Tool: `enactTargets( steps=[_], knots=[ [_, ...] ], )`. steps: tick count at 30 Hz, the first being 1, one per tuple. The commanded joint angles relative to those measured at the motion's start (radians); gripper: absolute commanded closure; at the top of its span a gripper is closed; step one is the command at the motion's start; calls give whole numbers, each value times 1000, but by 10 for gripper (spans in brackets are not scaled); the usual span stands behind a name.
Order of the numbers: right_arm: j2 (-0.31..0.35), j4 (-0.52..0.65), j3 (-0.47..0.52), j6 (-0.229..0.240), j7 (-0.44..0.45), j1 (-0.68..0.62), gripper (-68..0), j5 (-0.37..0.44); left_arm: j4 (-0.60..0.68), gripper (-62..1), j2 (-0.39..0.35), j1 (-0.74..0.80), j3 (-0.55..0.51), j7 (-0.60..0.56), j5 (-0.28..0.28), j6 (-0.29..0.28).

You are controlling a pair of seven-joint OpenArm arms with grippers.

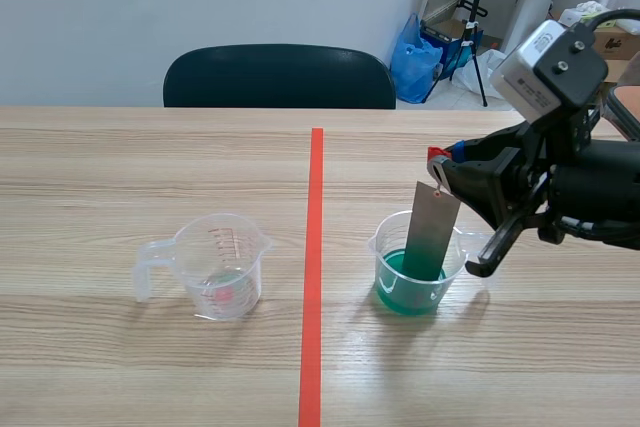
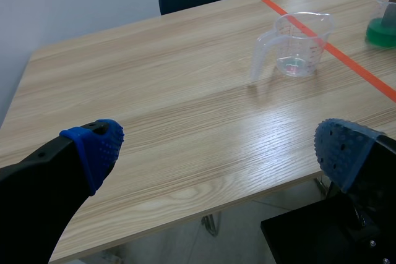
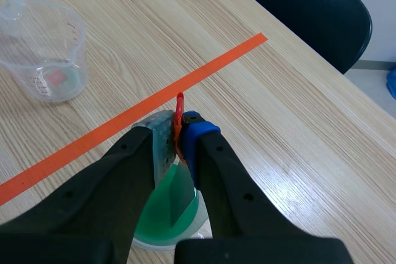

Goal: Do the redox reaction experiment

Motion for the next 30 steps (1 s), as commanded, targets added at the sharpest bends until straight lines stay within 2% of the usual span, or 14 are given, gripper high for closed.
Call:
enactTargets(
  steps=[1, 30],
  knots=[
    [11, 1, -6, 2, -3, 10, -6, 1, 8, -623, 2, 1, -8, -21, -6, 2],
    [17, 16, 1, 2, -11, 10, -6, 2, 8, -623, 2, 1, -8, -21, -6, 2]
  ],
)
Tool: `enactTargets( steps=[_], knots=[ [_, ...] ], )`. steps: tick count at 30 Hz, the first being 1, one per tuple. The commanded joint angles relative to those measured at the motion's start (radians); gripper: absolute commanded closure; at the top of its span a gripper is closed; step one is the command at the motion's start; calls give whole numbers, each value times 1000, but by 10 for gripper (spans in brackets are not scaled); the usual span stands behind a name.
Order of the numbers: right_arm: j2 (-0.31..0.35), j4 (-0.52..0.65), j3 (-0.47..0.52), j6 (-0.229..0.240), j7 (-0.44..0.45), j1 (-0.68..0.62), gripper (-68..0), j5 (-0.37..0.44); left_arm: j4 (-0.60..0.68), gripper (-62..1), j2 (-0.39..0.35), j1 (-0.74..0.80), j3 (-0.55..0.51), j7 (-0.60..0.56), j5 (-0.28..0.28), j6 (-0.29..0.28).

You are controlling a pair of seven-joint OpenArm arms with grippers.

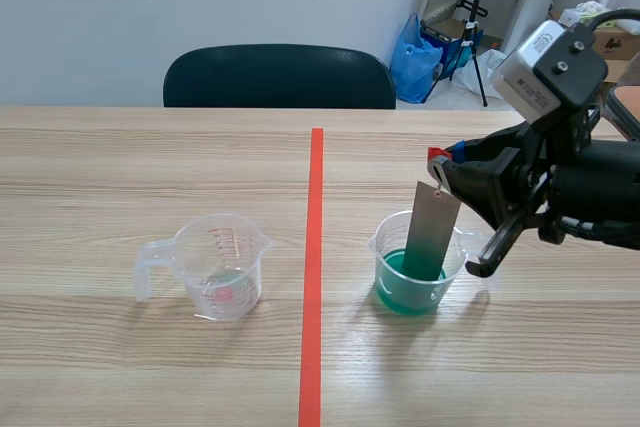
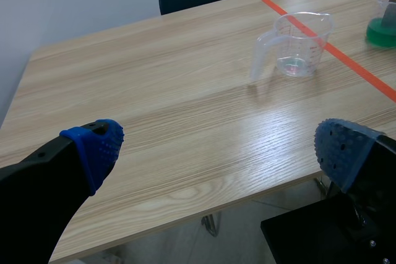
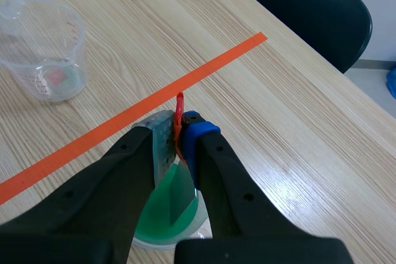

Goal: Do the redox reaction experiment

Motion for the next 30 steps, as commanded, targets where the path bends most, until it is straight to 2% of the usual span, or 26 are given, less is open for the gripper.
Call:
enactTargets(
  steps=[1, 5, 8, 24, 30],
  knots=[
    [16, 19, 5, 2, -12, 10, -6, 2, 8, -623, 2, 1, -8, -21, -6, 2],
    [16, 33, 26, 3, -36, 10, -6, 37, 8, -623, 2, 1, -8, -20, -6, 2],
    [16, 51, 50, 29, -70, 10, -6, 66, 8, -623, 2, 1, -8, -20, -6, 1],
    [16, 210, 179, 31, -284, 9, -6, 266, 8, -623, 3, 1, -8, -21, -9, 1],
    [22, 247, 221, 31, -336, 10, -6, 342, 8, -623, 2, 1, -8, -20, -10, 1]
  ],
)
